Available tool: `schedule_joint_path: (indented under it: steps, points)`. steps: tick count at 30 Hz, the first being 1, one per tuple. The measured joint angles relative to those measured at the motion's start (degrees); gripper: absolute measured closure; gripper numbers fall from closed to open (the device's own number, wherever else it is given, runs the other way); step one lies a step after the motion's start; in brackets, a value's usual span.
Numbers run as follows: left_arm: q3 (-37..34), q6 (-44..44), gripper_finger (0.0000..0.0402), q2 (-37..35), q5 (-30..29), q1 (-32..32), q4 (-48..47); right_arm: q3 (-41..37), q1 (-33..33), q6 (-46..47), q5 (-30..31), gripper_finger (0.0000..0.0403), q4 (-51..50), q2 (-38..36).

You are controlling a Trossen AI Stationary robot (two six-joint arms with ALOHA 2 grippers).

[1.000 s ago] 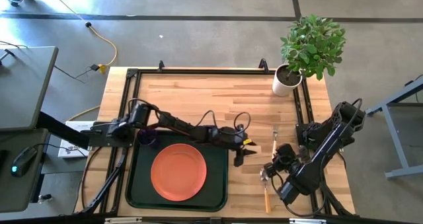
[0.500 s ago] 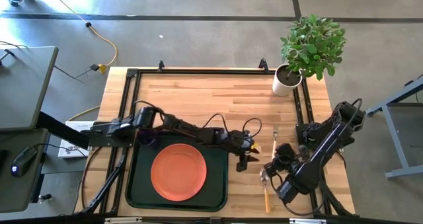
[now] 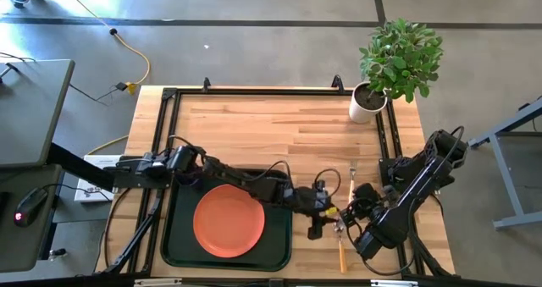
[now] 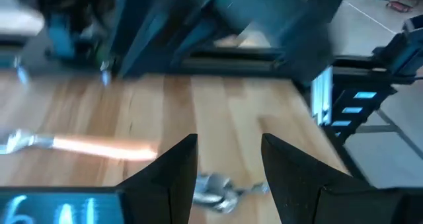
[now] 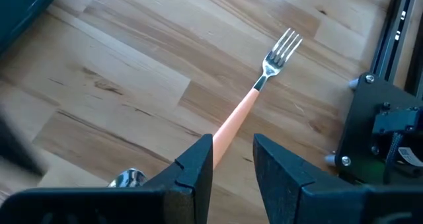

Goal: Pick and place plate/cup/fork/spoon on tray
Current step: Put the yellow spoon on the black serving tray to the right of the orange plate

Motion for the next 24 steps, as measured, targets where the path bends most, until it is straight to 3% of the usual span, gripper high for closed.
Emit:
schedule_joint_path:
  steps: [16, 24]
  points:
    - [24.5, -1.6, 0.0243, 18.5, 1.9, 1.5, -5.2, 0.0, 2.7, -1.0, -3.1, 0.0304, -0.1, 0.0]
    - [27.4, -1.9, 0.0243, 22.4, 1.6, 1.9, -9.4, 0.0, 4.9, -0.2, -2.6, 0.0304, -1.6, 0.0]
